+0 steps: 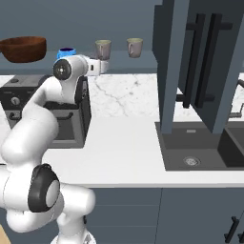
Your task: Gather all objects into one cabinet and sort the glasses and bowls to opposite sides.
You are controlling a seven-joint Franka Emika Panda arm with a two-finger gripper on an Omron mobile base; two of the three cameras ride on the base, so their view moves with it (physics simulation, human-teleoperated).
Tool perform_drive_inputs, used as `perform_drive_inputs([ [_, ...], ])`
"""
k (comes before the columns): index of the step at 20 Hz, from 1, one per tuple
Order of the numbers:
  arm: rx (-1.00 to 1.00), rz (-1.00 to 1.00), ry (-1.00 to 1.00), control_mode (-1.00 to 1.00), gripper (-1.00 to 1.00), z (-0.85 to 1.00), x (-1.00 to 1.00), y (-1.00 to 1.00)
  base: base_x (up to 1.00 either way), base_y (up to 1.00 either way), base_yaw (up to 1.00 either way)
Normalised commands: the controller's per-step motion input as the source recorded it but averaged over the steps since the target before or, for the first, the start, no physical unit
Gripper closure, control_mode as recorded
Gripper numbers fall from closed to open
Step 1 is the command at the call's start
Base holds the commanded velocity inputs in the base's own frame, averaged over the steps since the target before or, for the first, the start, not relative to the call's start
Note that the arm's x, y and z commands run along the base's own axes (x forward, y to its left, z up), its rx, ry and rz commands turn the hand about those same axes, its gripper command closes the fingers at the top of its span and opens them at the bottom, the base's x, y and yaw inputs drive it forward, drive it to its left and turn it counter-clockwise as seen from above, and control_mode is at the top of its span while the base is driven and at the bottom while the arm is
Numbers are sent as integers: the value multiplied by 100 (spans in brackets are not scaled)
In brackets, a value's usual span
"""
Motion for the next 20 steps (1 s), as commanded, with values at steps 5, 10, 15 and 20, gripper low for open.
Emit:
perform_drive_inputs([
  [5, 0, 0, 22, -100, -100, 25, -89, 0, 0, 0, 0],
  [10, 0, 0, 1, -100, -100, 0, -95, 0, 0, 0, 0],
  [15, 0, 4, 9, -100, -100, 0, -63, 0, 0, 0, 0],
  [20, 0, 7, 10, -100, -100, 3, -63, 18, 0, 0, 0],
])
